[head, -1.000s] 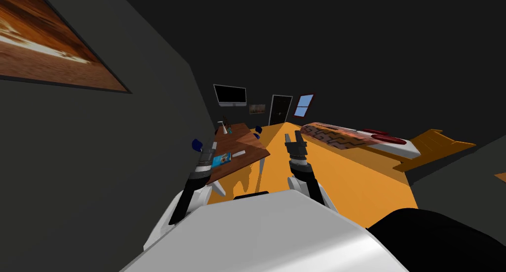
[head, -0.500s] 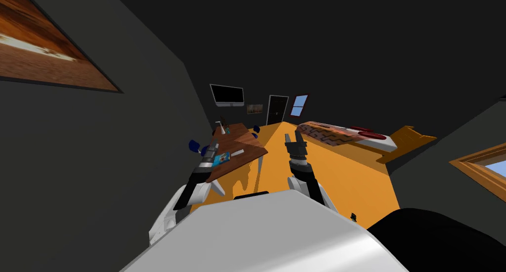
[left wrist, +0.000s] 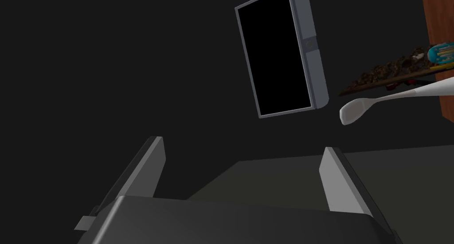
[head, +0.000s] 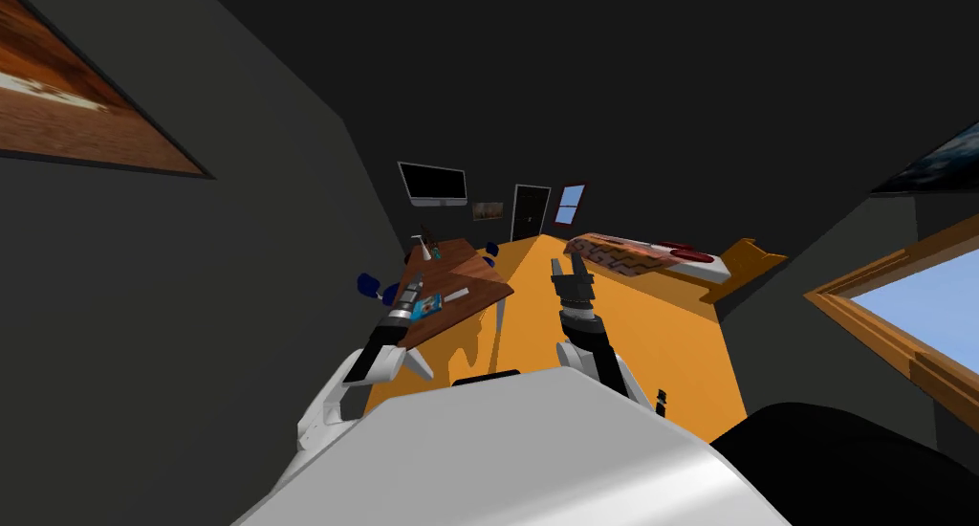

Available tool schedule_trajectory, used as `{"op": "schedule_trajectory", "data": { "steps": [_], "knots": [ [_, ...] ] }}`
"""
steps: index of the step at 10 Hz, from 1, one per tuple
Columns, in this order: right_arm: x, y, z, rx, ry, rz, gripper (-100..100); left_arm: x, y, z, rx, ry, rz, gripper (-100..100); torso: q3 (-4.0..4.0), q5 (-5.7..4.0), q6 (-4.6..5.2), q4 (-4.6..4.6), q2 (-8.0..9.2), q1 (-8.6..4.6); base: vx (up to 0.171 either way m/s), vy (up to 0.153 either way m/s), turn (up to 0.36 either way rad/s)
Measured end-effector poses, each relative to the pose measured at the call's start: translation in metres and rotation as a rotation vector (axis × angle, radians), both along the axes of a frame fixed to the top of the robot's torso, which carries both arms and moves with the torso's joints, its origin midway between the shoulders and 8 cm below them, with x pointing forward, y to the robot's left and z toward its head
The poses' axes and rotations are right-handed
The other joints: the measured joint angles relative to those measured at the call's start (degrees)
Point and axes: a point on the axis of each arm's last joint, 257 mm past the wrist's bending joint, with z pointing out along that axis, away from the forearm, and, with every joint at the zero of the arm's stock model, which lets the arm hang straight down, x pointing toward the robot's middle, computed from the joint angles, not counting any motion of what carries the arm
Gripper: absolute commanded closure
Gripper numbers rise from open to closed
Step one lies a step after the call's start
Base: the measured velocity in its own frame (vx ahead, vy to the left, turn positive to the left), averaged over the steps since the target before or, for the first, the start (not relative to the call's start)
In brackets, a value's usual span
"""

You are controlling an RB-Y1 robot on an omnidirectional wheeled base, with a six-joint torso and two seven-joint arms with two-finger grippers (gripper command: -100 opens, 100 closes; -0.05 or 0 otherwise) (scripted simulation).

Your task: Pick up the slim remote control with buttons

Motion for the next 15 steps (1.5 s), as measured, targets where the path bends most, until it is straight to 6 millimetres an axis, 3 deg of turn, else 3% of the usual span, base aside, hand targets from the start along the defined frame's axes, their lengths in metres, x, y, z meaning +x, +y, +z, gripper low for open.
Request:
{"op": "schedule_trajectory", "data": {
  "steps": [8, 15],
  "knots": [
    [0.000, 0.000, 0.000, 0.000, 0.000, 0.000, 0, 0.045, 0.064, -0.076, -0.025, 0.261, 0.088, -100, -0.03, -0.01, 0.01, -0.01, -0.05, -0.02, -0.034, 0.004, -0.121],
    [0.000, 0.000, 0.000, 0.000, 0.000, 0.000, 0, 0.055, 0.118, -0.141, -0.085, 0.479, 0.186, -100, -0.06, 0.00, -0.06, -0.02, -0.12, -0.02, -0.015, 0.000, -0.110]
  ]
}}
